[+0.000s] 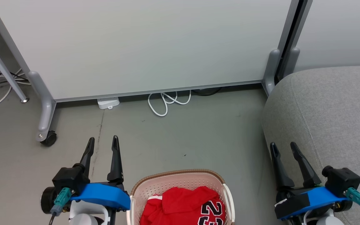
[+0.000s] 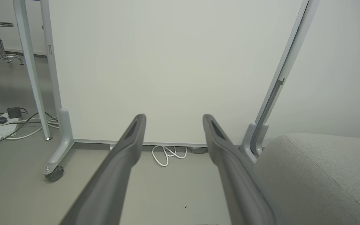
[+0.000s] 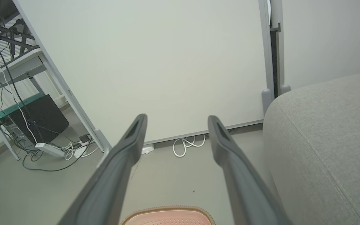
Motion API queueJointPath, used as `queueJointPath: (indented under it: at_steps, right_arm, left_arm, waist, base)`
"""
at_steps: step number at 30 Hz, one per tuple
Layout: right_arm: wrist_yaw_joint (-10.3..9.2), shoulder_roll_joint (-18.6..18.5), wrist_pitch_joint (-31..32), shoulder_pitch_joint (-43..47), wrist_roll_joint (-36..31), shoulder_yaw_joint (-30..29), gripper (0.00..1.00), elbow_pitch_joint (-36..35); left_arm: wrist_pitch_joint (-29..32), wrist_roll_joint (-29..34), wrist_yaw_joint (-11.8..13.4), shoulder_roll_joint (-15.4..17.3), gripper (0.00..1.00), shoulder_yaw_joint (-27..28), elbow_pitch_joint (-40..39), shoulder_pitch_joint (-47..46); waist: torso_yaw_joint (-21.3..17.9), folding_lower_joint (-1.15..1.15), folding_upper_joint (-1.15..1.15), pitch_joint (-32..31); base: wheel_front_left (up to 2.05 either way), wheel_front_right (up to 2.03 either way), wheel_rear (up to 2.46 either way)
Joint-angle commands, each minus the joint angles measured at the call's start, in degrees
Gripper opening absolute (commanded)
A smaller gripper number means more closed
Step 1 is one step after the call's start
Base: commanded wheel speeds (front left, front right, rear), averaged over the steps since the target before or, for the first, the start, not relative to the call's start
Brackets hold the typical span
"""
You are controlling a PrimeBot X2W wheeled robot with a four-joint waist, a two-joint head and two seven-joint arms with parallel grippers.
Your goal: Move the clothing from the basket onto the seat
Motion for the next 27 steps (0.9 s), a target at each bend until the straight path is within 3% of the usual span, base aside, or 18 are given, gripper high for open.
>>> queueJointPath:
  at_steps: [1,27]
  right_arm:
    - [0.11,-0.45,-0.59,-1.06,-1.16,0.19,1.0,-0.2]
    - [0.14,-0.5,-3.55,-1.44,-13.36,2.01,1.0,0.34]
  left_arm:
    - [-0.55,1.32,0.28,0.36,1.0,-0.26,-0.25,-1.29]
    - [-3.56,13.06,1.09,0.34,1.0,-2.92,0.28,-1.72]
  waist:
    - [0.03,0.0,0.0,0.01]
    - [0.59,0.0,0.0,0.03]
  base:
    - [0.0,0.0,0.0]
    - [0.0,0.0,0.0]
